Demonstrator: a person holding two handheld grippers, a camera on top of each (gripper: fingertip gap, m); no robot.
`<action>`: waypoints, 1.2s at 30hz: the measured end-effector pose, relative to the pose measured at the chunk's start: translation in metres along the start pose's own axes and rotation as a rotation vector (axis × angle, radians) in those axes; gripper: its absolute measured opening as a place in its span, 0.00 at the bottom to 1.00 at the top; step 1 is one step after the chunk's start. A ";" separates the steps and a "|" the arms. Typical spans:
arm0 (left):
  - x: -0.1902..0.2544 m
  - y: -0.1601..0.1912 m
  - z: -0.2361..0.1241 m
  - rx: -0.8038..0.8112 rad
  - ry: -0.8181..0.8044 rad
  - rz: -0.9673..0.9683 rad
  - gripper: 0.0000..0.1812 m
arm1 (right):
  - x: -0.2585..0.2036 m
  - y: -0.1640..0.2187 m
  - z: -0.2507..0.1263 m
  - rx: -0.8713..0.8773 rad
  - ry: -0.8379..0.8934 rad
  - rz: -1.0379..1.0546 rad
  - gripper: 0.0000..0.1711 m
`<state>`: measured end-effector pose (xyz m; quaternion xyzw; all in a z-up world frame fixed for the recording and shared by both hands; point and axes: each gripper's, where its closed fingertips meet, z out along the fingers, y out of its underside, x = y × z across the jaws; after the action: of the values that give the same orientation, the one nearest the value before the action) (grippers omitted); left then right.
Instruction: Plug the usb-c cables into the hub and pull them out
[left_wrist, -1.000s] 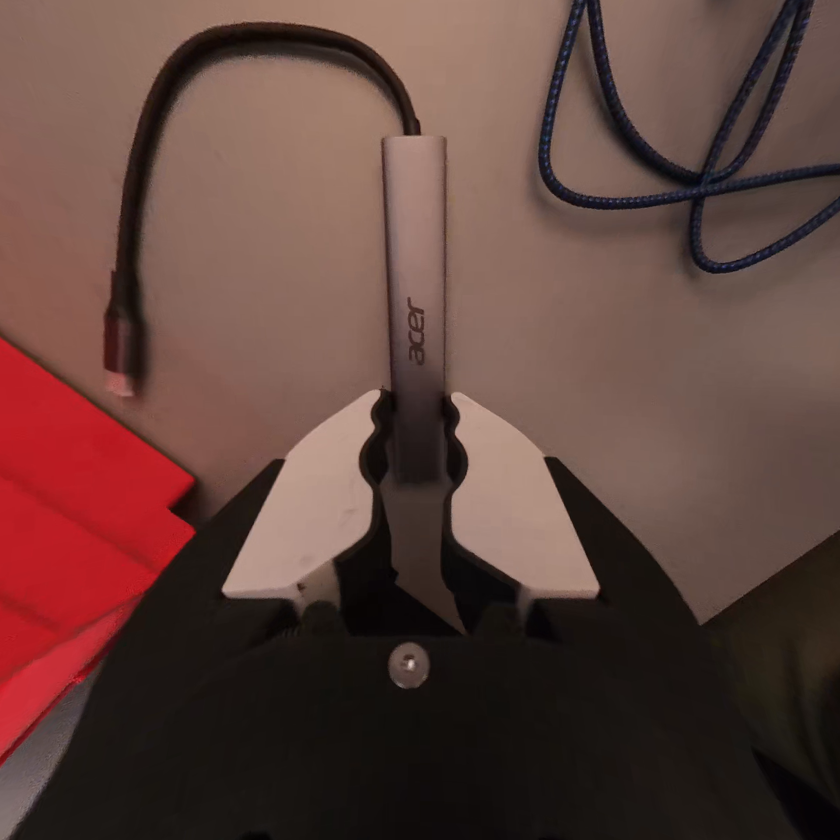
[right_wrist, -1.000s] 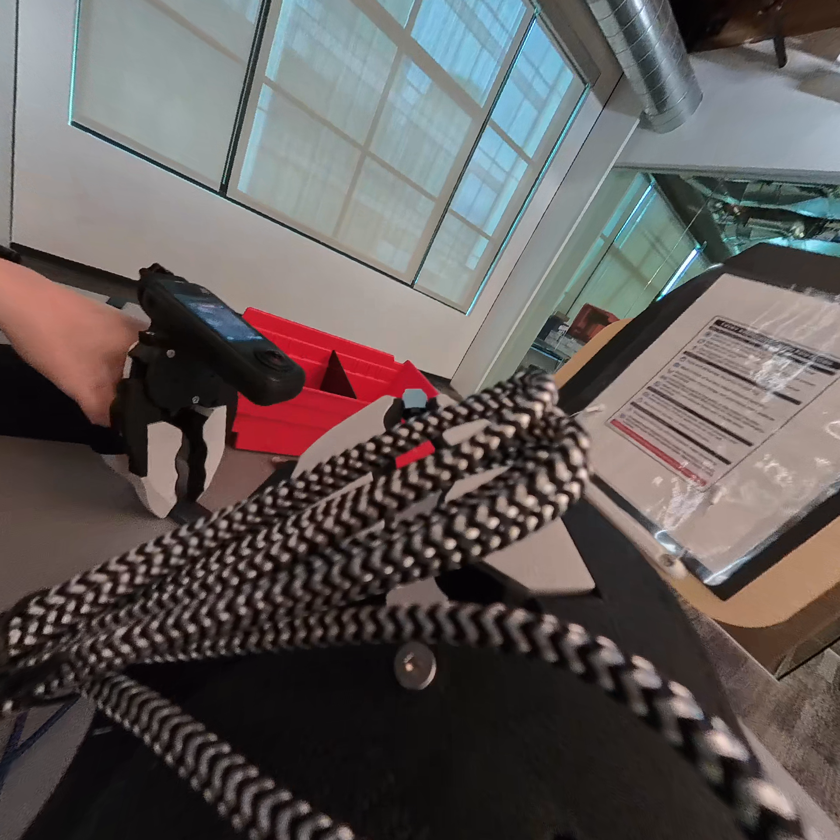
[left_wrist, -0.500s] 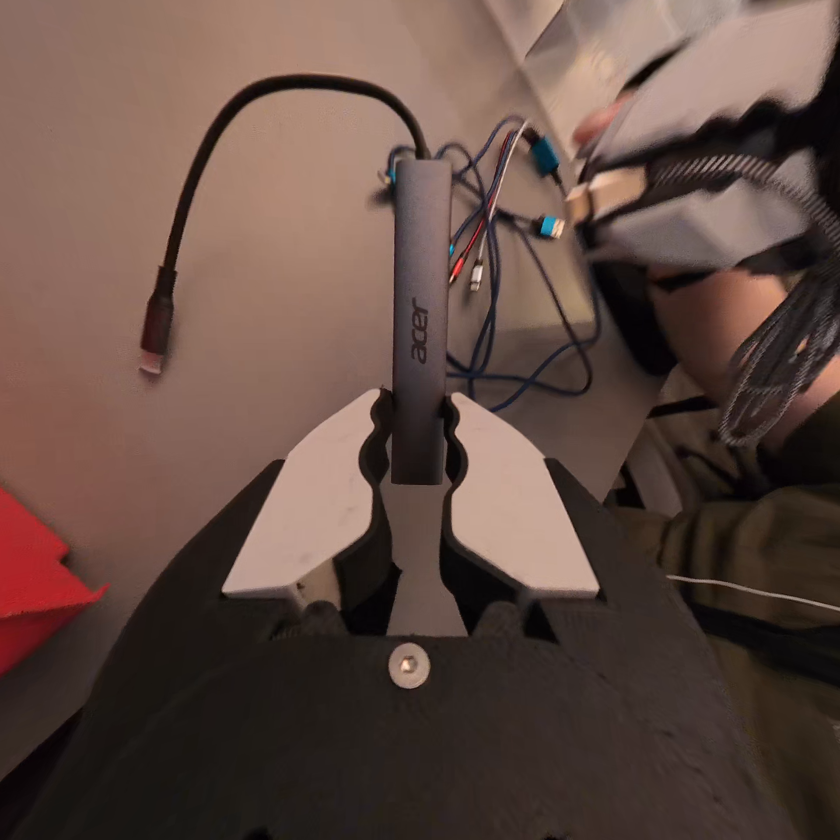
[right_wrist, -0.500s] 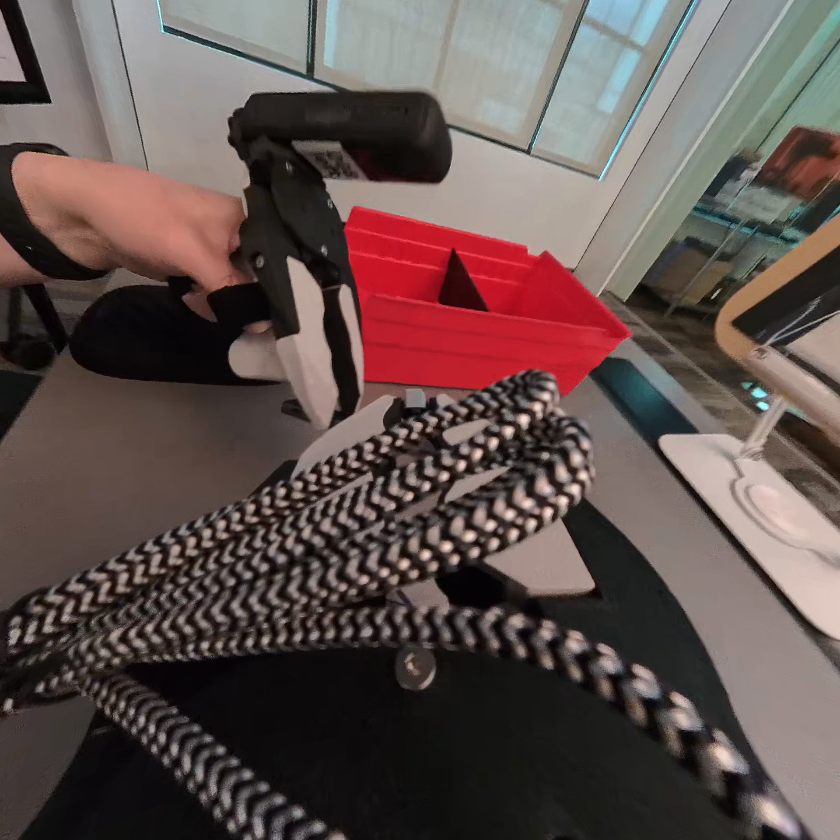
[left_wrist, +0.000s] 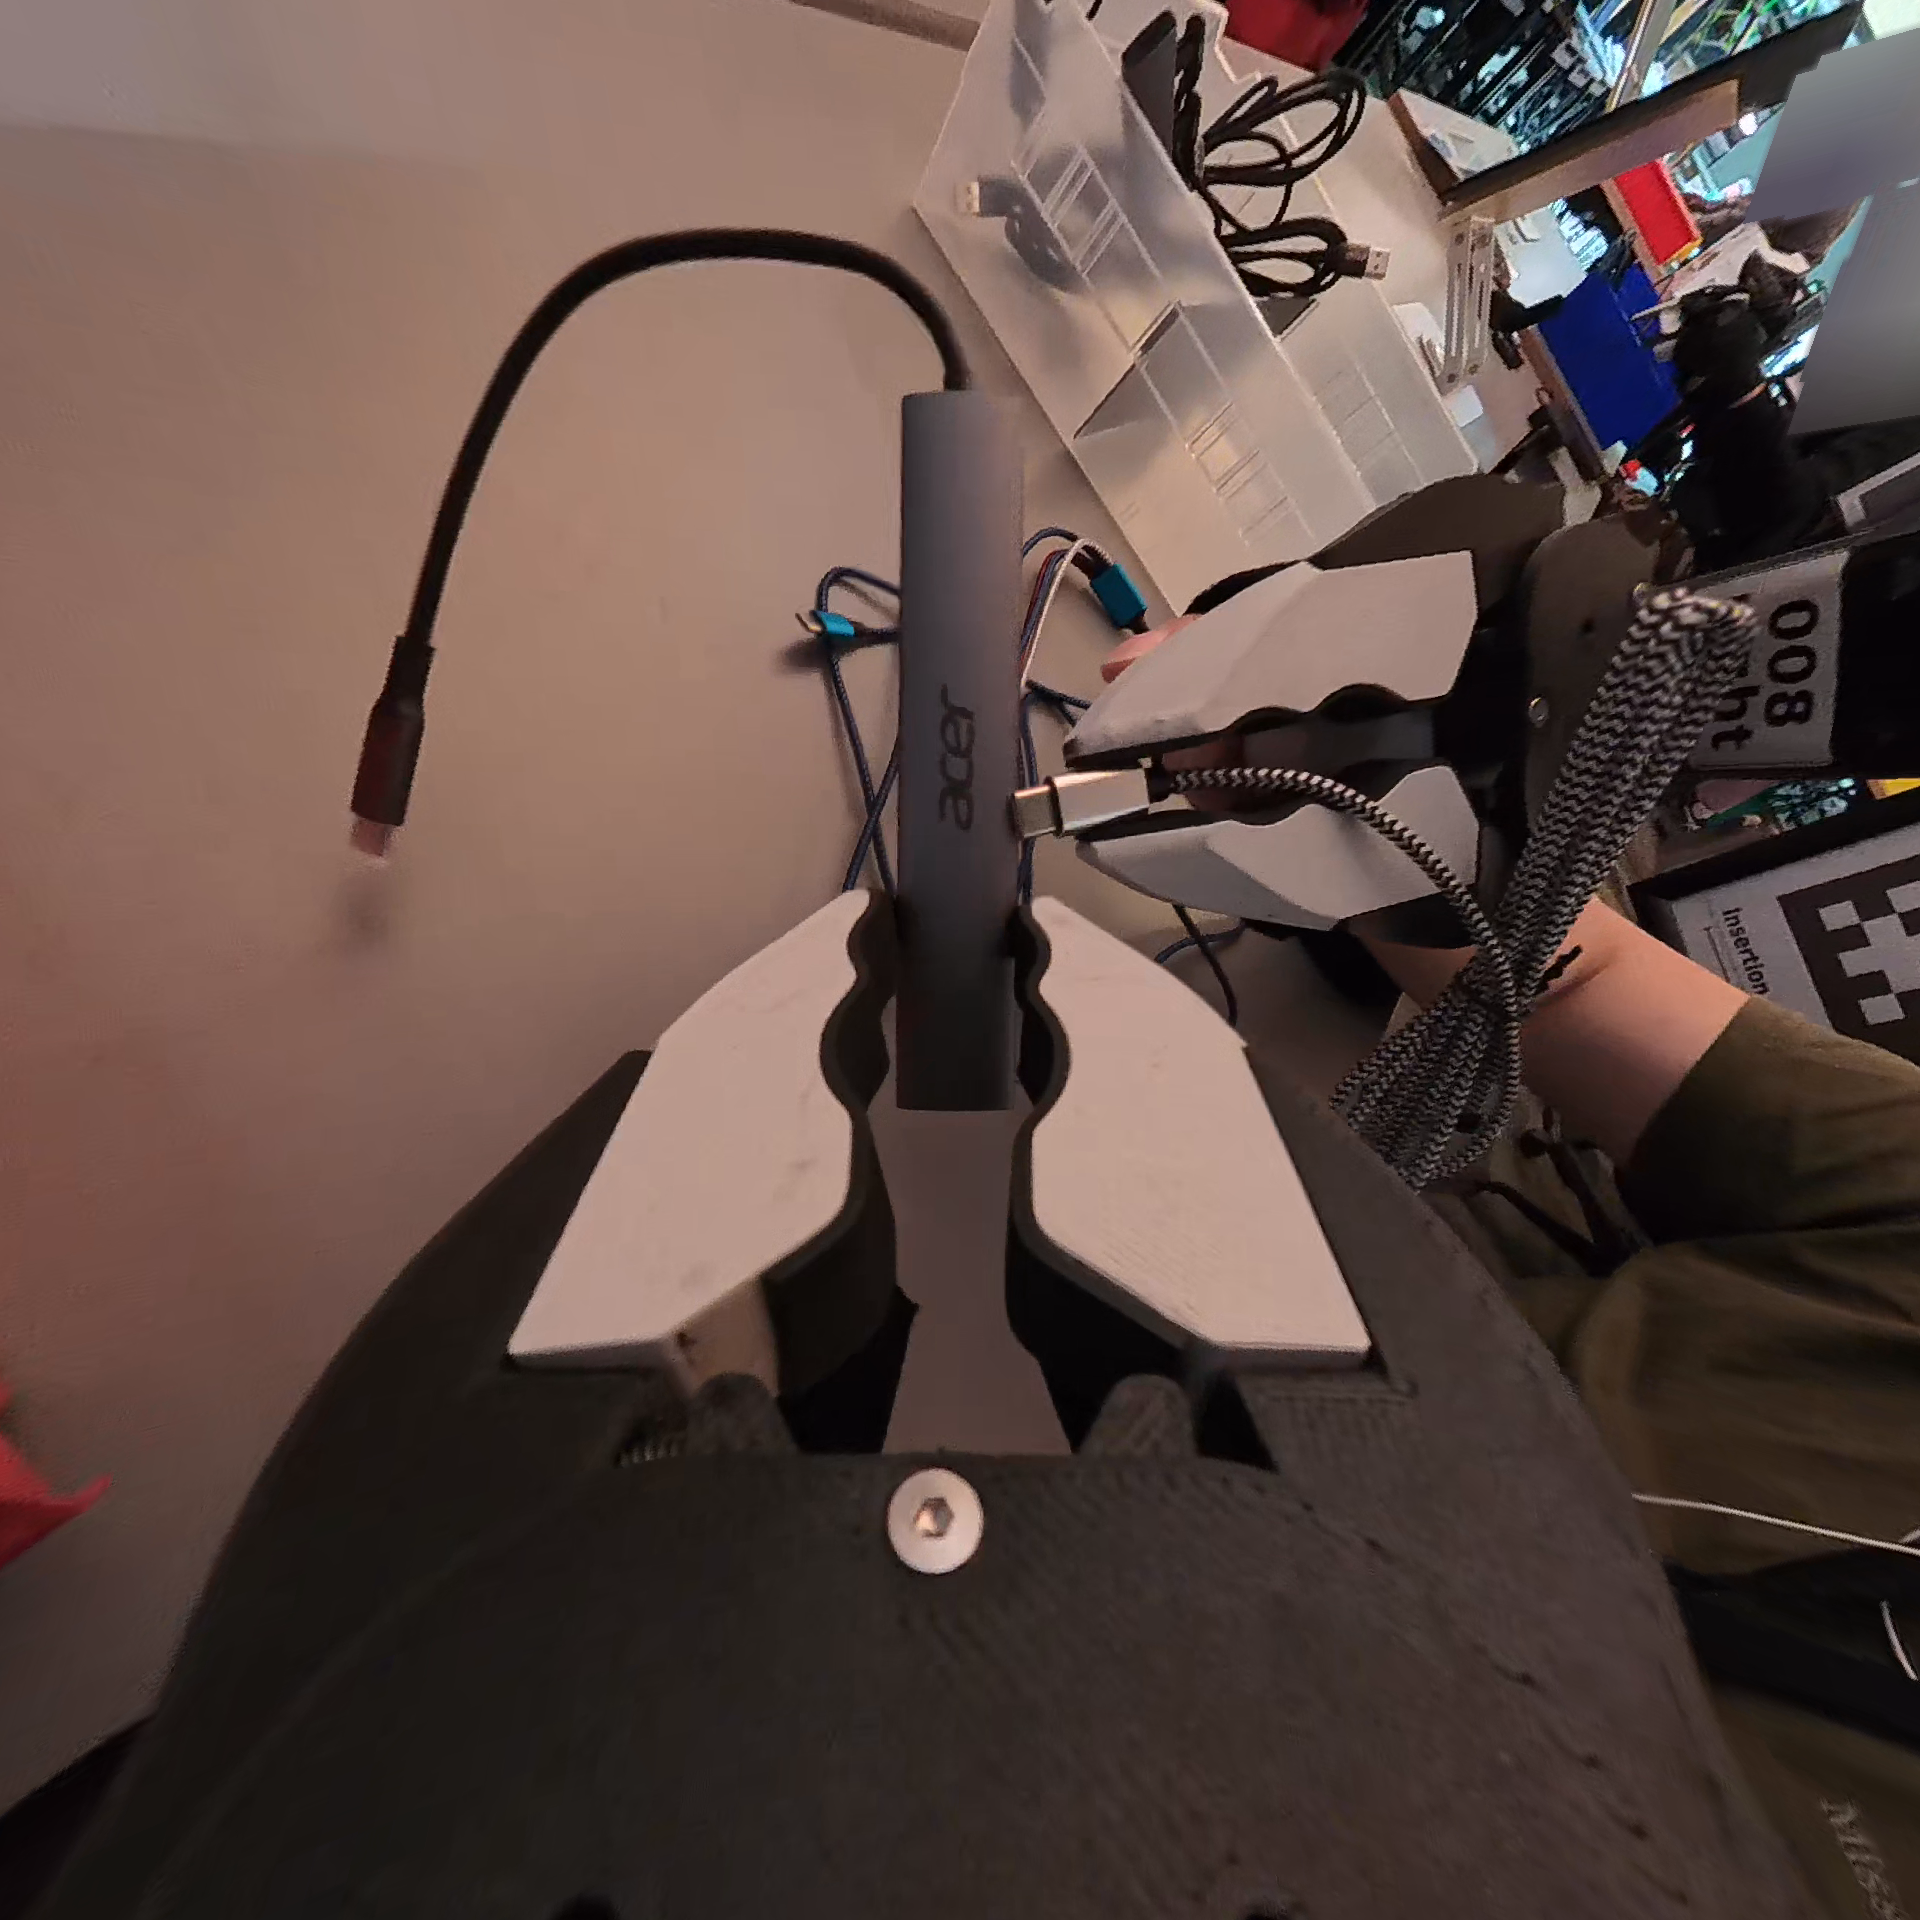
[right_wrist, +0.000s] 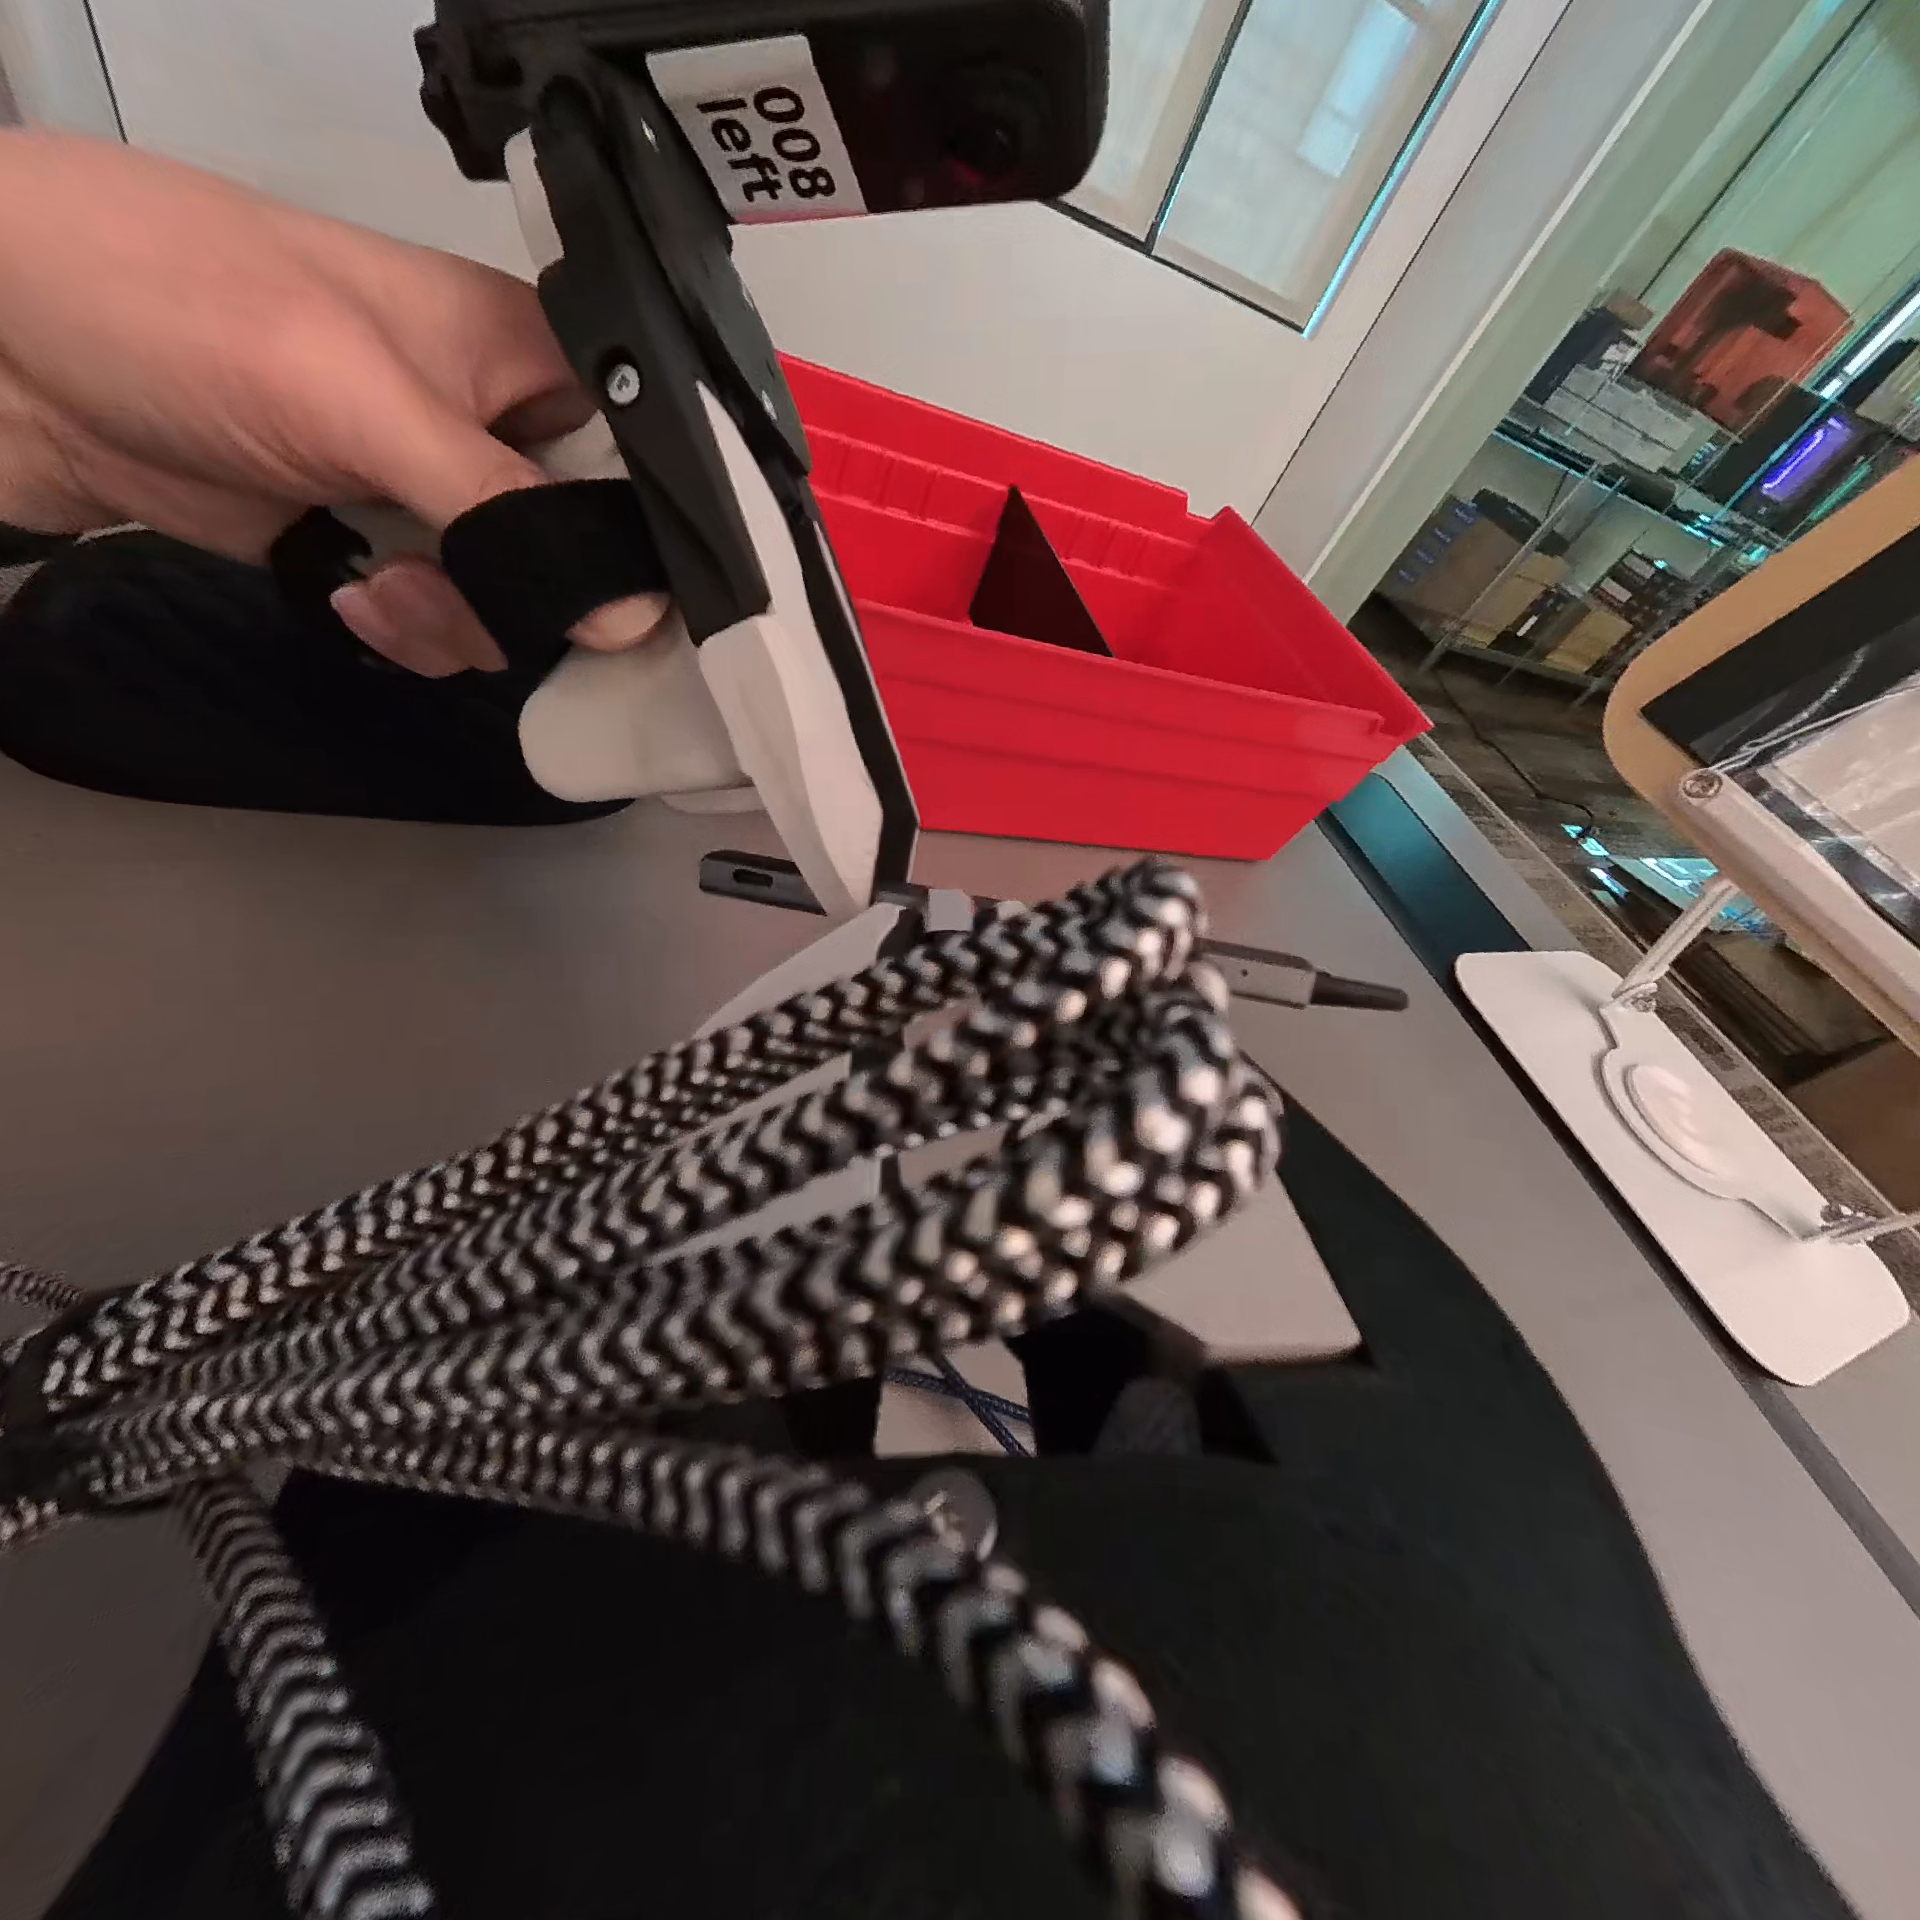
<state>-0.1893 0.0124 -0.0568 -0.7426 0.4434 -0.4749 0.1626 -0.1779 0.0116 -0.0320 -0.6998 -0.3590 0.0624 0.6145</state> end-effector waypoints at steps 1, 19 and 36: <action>0.001 -0.001 0.001 0.005 0.005 -0.005 0.11 | 0.001 0.000 -0.001 -0.002 0.007 0.000 0.07; 0.001 -0.011 0.002 0.102 0.047 -0.063 0.11 | 0.011 0.000 -0.004 0.002 0.050 0.032 0.05; 0.006 -0.023 0.002 0.167 -0.224 0.220 0.11 | 0.020 -0.001 -0.005 0.027 0.097 0.142 0.05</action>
<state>-0.1756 0.0201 -0.0393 -0.7219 0.4598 -0.4038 0.3231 -0.1611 0.0193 -0.0226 -0.7172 -0.2773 0.0770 0.6346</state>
